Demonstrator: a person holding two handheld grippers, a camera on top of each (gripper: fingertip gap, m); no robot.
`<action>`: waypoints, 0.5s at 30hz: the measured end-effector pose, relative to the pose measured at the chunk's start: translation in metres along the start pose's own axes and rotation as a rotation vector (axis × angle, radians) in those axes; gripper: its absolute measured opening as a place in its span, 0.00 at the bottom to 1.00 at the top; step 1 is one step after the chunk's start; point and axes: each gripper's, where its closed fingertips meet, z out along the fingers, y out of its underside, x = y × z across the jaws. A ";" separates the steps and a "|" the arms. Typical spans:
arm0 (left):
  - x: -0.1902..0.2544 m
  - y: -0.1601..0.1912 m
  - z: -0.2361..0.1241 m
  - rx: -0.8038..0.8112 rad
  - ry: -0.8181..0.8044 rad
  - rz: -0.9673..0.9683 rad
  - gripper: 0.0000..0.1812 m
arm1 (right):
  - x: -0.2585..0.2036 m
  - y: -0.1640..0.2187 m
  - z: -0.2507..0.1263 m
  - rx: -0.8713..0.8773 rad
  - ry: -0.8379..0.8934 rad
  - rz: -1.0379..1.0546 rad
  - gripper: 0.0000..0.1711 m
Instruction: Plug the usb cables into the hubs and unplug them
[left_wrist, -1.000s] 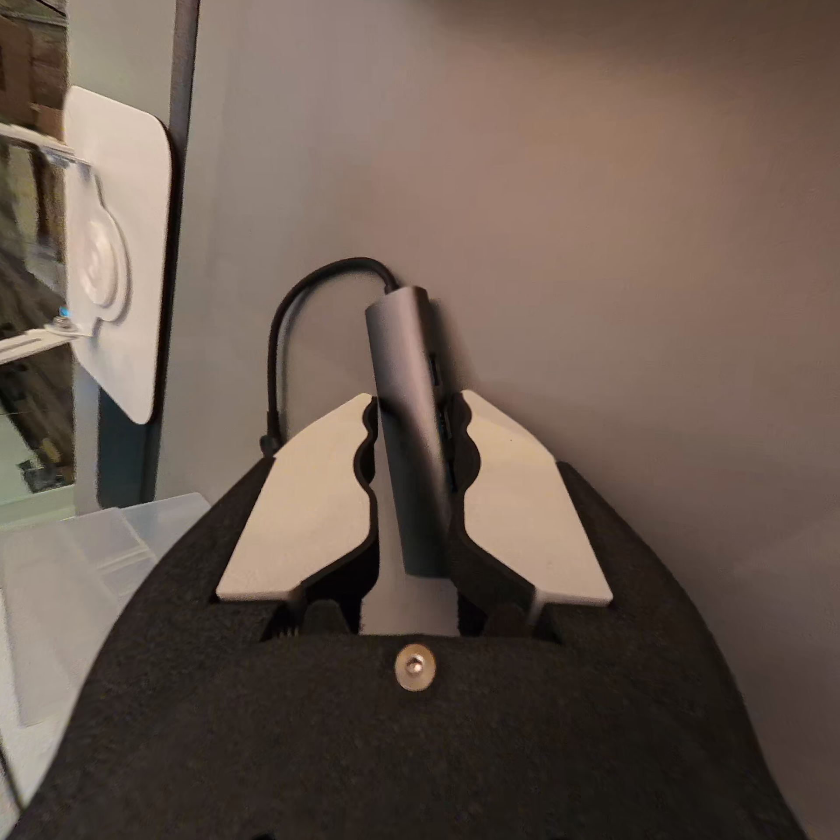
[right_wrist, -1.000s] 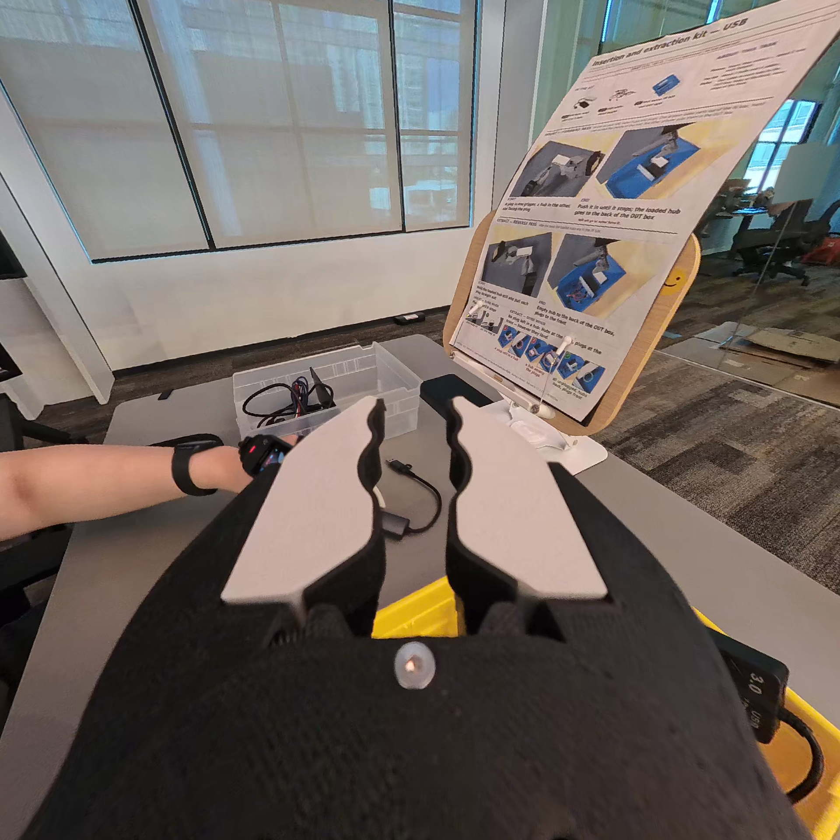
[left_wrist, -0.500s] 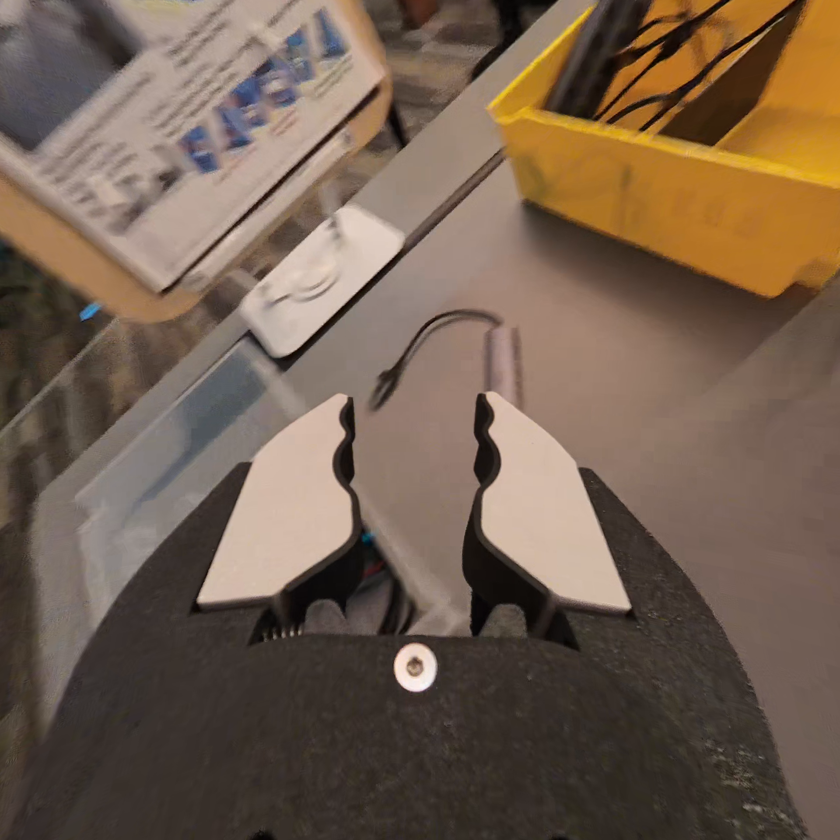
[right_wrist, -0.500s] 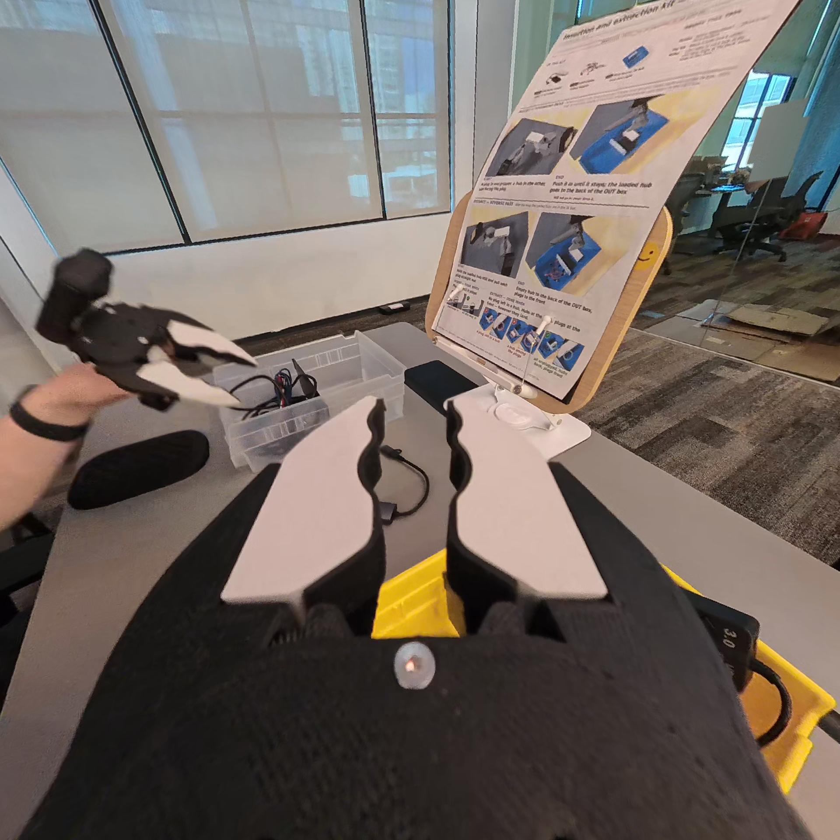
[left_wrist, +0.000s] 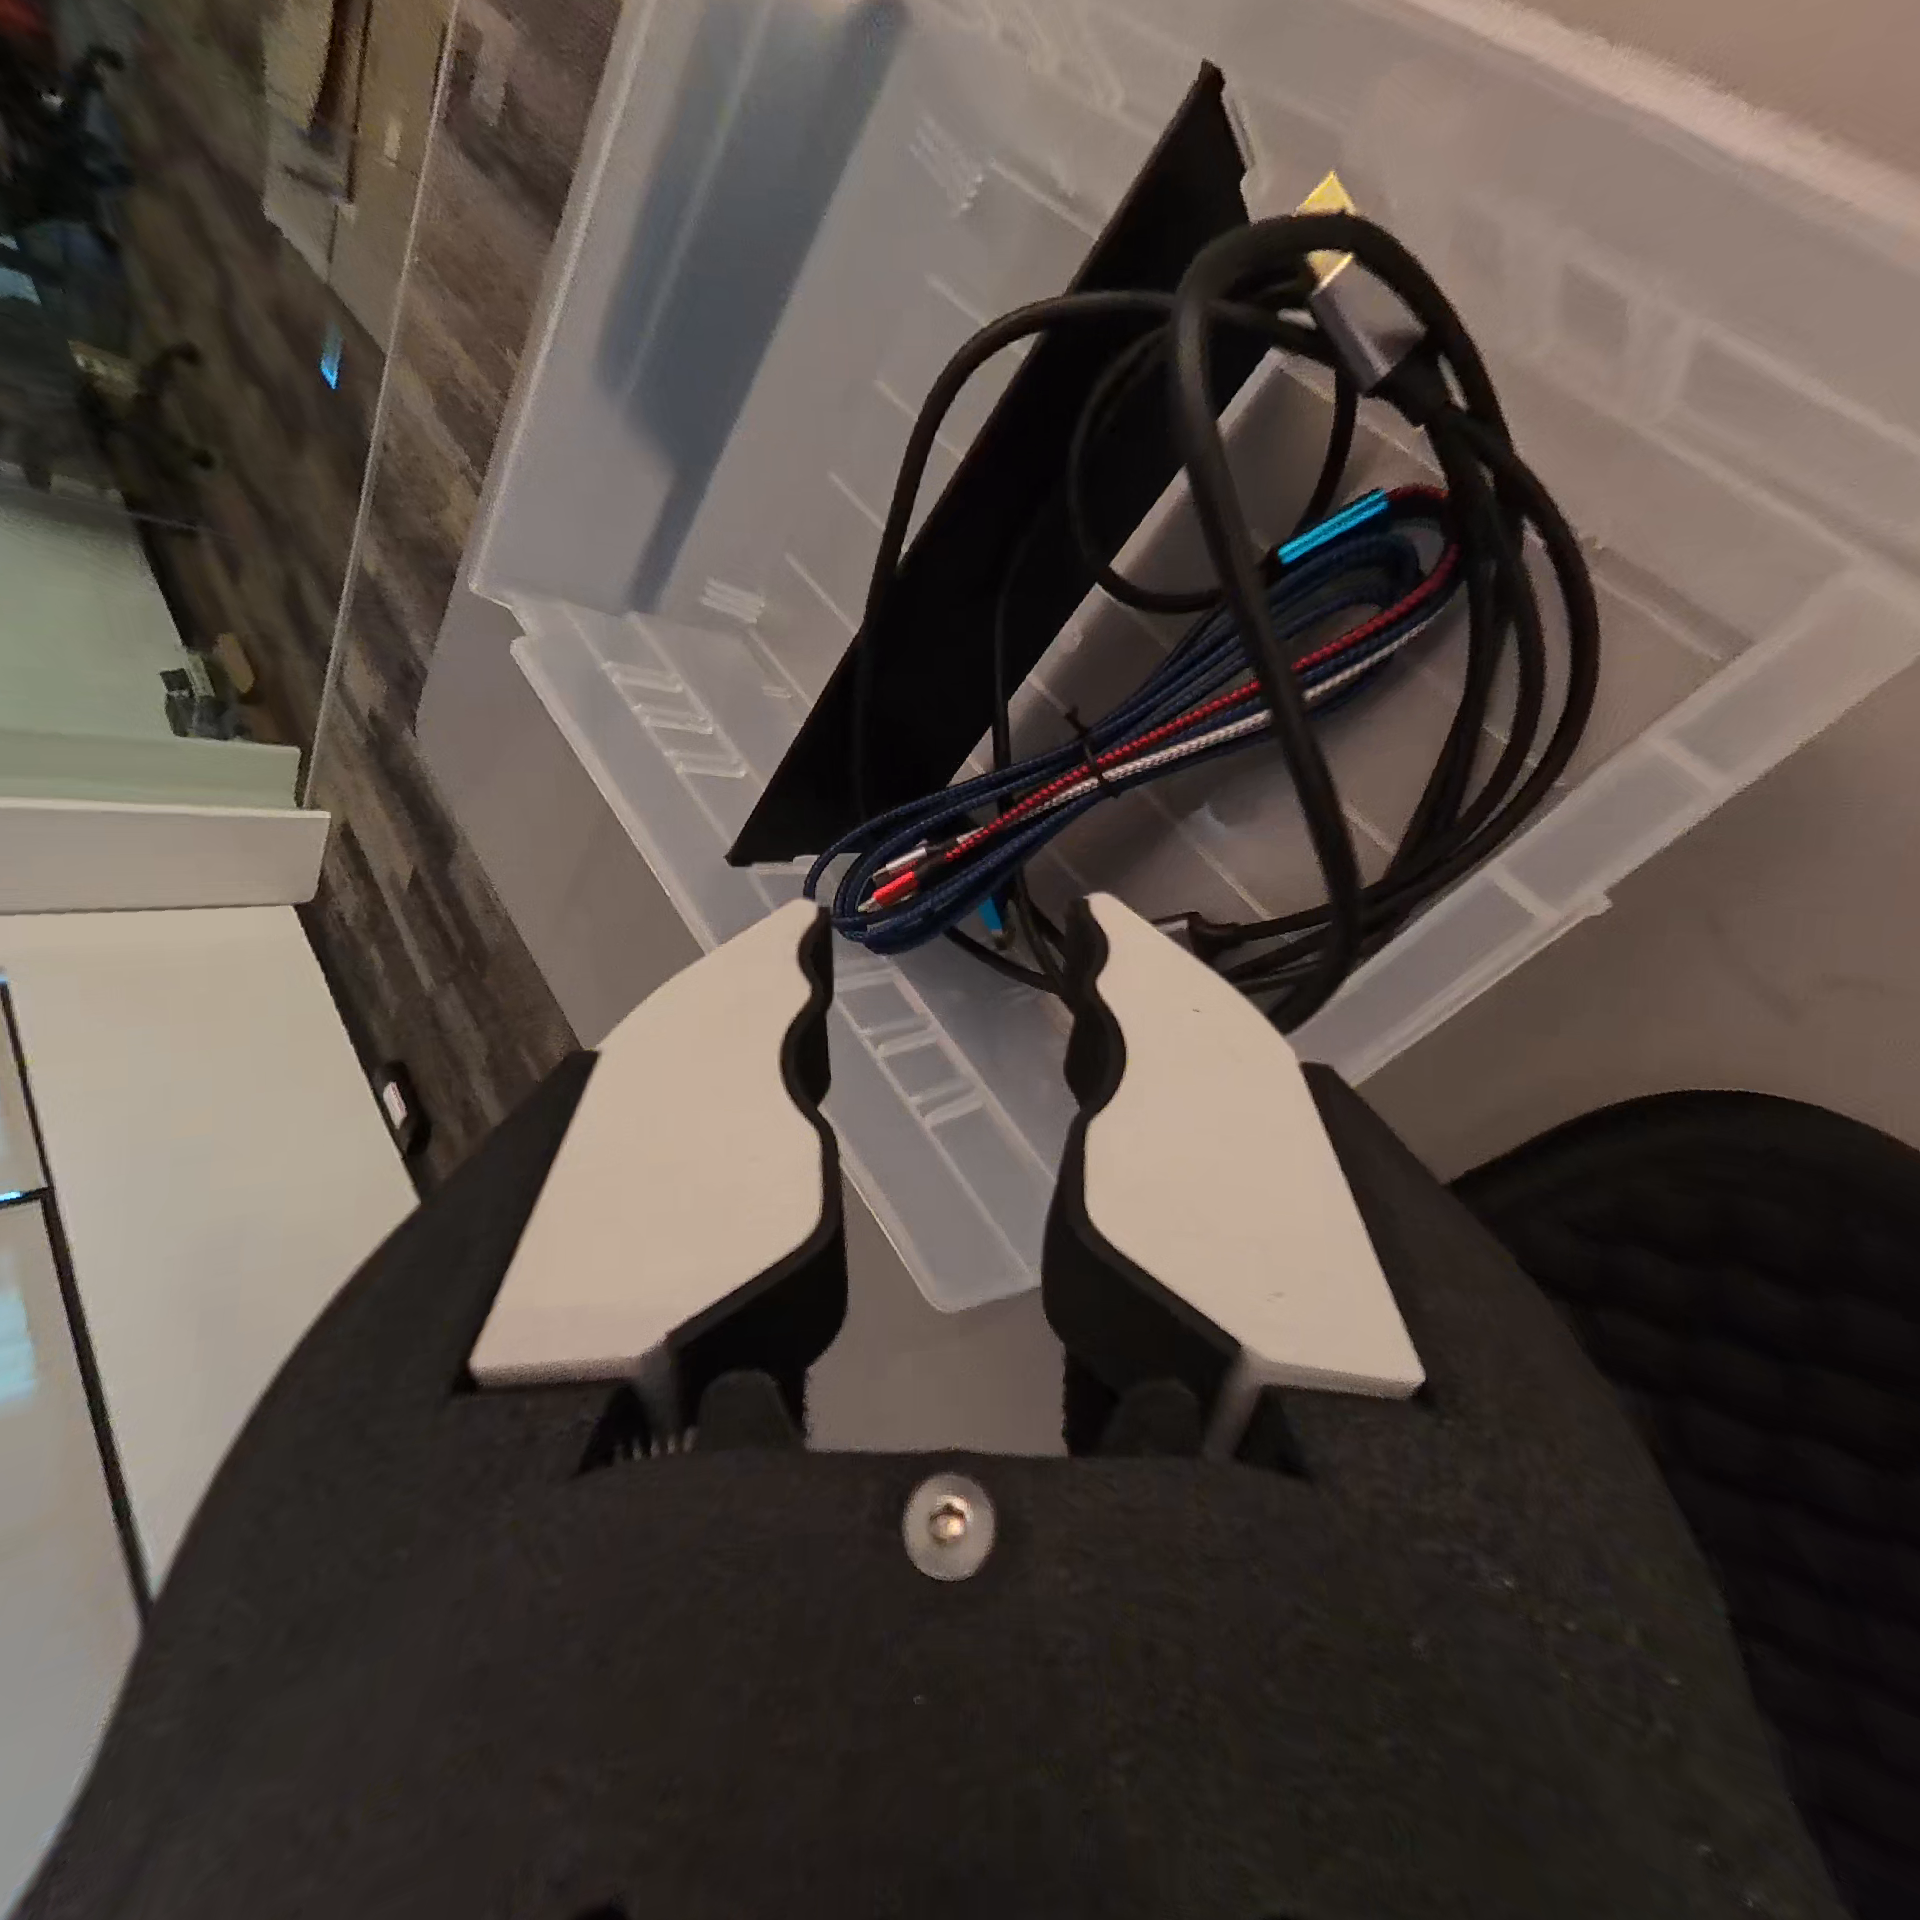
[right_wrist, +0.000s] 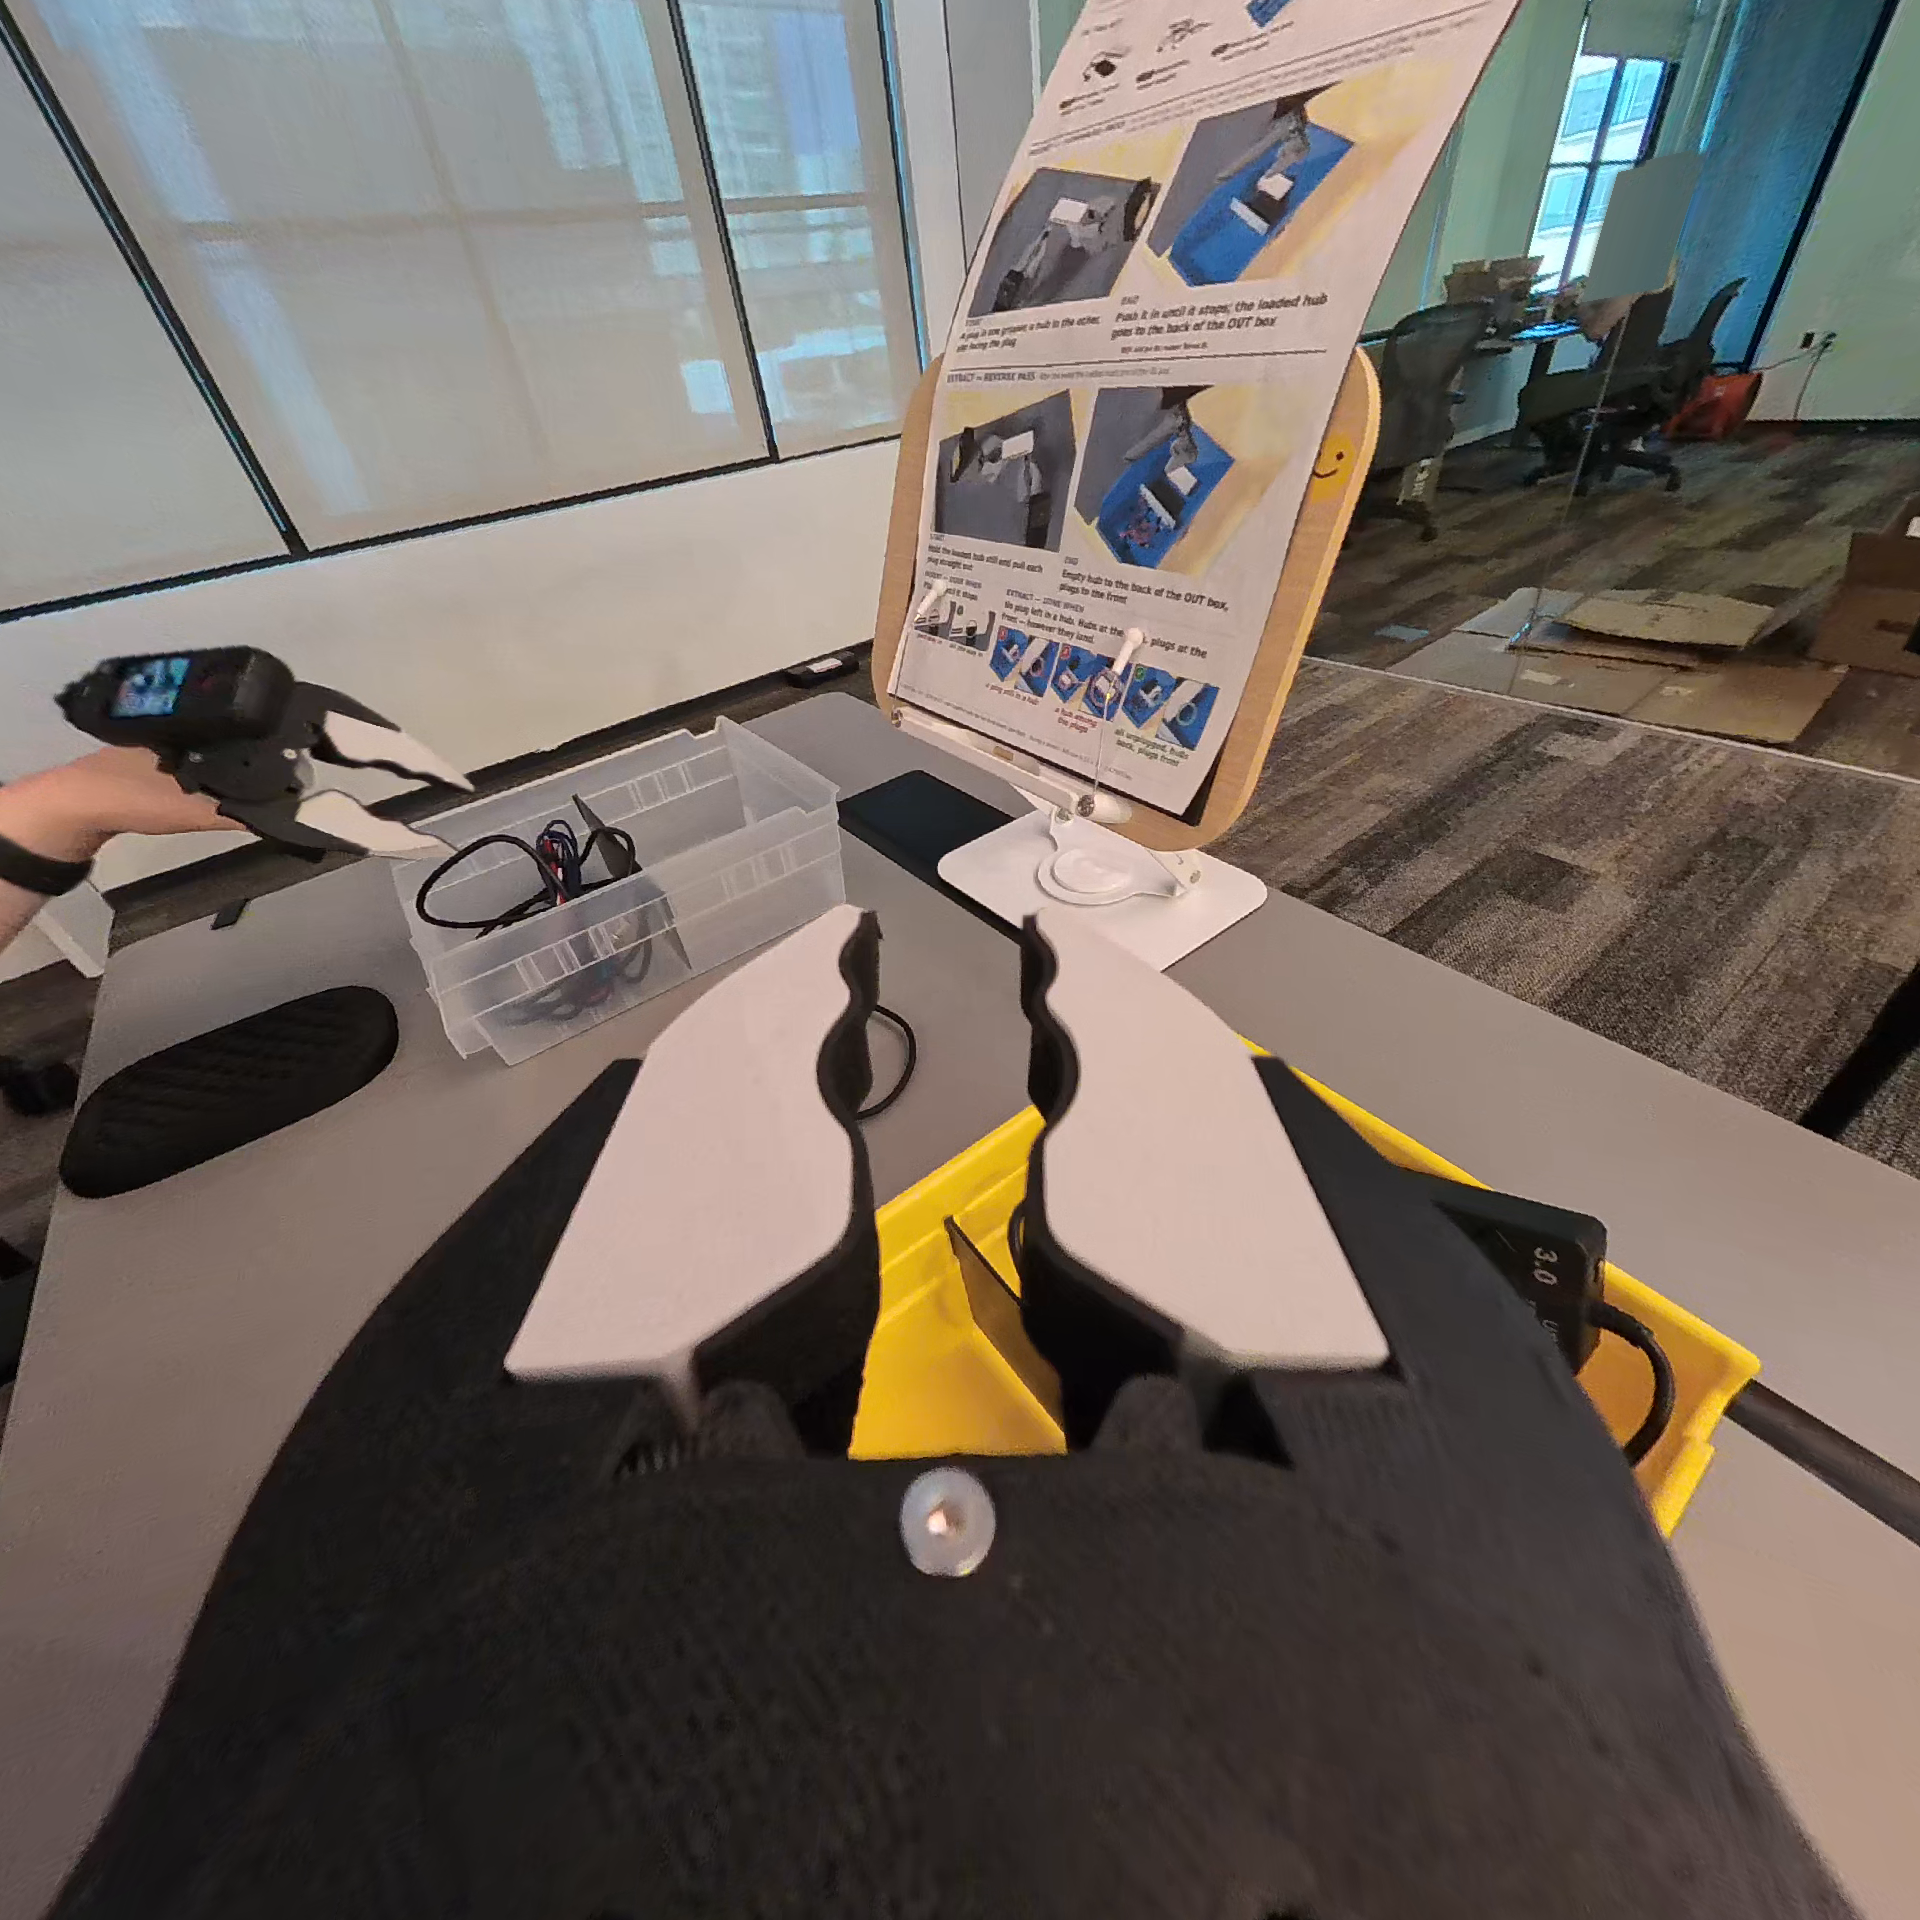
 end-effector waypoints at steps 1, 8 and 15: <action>0.000 0.002 0.006 -0.010 0.013 0.015 0.24 | 0.000 0.000 0.001 -0.002 0.002 0.003 0.15; 0.005 0.024 0.027 -0.160 0.088 0.143 0.24 | -0.003 0.006 0.016 -0.063 0.011 -0.033 0.15; 0.013 0.038 0.023 -0.325 0.207 0.288 0.20 | -0.011 0.010 0.033 -0.118 0.031 -0.127 0.15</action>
